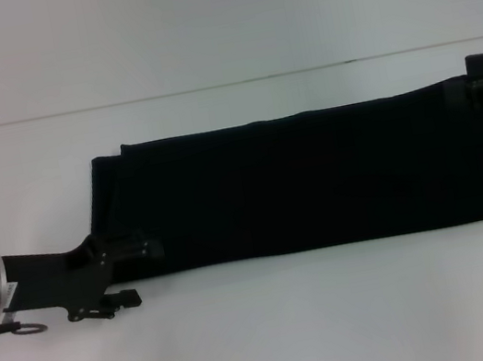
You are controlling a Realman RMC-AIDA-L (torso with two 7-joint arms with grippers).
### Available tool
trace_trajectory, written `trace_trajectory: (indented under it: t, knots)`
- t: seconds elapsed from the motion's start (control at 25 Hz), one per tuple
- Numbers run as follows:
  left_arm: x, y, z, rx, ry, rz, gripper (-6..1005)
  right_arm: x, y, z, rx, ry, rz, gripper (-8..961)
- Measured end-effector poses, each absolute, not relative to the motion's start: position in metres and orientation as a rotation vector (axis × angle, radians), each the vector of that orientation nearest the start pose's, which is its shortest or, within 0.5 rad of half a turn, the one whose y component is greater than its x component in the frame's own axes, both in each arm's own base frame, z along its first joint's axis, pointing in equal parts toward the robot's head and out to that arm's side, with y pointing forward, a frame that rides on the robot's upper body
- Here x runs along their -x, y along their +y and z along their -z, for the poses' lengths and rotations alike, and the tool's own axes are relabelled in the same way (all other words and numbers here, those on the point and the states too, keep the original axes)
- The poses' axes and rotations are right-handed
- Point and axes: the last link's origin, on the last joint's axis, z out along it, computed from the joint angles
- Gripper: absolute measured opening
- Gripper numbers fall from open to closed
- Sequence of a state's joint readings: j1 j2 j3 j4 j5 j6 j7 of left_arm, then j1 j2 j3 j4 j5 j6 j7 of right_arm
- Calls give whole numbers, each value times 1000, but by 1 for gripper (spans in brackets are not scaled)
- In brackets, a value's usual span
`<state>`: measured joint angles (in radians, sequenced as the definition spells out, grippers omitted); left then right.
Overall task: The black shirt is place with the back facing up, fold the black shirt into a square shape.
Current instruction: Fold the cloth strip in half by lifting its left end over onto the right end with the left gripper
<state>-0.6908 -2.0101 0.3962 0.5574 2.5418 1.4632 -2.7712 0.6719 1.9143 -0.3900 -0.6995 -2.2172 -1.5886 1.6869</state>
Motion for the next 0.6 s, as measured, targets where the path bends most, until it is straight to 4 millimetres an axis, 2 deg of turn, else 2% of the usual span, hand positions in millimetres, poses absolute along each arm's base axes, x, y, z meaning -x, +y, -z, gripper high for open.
trace_trajectory:
  t: [0.6]
  knots:
    - [314, 357, -19, -1775, 2761, -509, 866, -268, 384, -105, 2490, 848, -667, 924]
